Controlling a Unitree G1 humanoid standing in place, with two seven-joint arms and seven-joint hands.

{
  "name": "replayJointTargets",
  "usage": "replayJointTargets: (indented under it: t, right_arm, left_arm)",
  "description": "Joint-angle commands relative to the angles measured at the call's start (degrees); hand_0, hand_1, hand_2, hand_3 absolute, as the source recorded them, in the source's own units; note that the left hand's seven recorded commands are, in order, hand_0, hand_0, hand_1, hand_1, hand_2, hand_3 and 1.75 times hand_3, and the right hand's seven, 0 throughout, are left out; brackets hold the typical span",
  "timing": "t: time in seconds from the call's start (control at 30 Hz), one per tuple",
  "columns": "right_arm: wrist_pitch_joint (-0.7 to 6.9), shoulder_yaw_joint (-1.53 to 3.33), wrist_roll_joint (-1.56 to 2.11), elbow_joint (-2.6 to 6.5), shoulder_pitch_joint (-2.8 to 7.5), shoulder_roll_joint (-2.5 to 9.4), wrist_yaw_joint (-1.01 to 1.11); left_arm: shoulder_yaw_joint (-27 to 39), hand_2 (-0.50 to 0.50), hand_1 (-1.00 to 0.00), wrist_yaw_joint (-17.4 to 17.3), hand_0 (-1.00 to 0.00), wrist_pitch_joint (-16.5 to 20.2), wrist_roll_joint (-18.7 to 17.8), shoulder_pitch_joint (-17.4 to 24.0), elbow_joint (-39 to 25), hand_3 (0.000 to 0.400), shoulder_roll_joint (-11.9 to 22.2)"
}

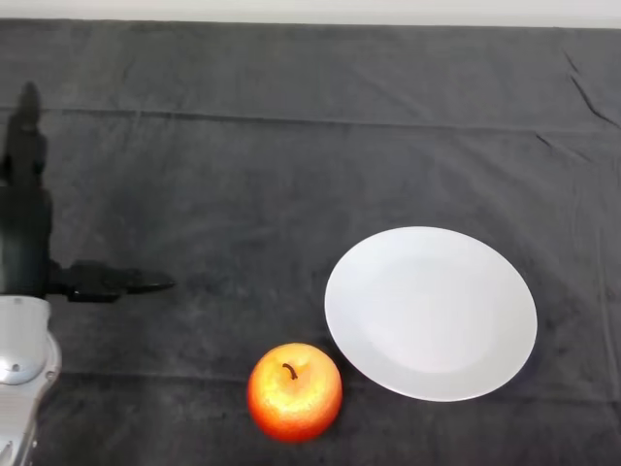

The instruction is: Move the apple to the plate

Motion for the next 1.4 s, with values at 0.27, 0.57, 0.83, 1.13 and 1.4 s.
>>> replayJointTargets:
  t: [0.27, 0.57, 0.83, 1.13, 1.4]
  right_arm:
    - [-0.19, 0.01, 0.37, -2.94, -0.37, 1.21, -0.83]
    - [-0.18, 0.02, 0.38, -3.03, -0.35, 1.25, -0.89]
    - [-0.17, 0.03, 0.39, -3.07, -0.34, 1.26, -0.93]
    - [-0.16, 0.03, 0.41, -3.08, -0.33, 1.26, -0.94]
    - [-0.16, 0.02, 0.42, -3.05, -0.34, 1.25, -0.93]
  left_arm:
    - [-3.3, 0.0, 0.0, -1.5, 0.0, 1.2, 2.0, 1.1, -2.7, 0.0, -0.9]
    - [-7.2, 0.0, 0.0, -1.5, 0.0, 2.2, 3.3, 0.2, -2.2, 0.0, -2.5]
    - [-10.9, 0.0, 0.0, -1.9, 0.0, 5.1, 3.9, -0.2, -4.8, 0.0, -3.4]
    - [-14.2, 0.0, 0.0, -2.9, 0.0, 9.3, 4.5, 0.3, -12.0, 0.0, -3.2]
    - [-18.0, 0.0, 0.0, -2.4, 0.0, 9.8, 5.2, 0.4, -14.3, 0.0, -3.6]
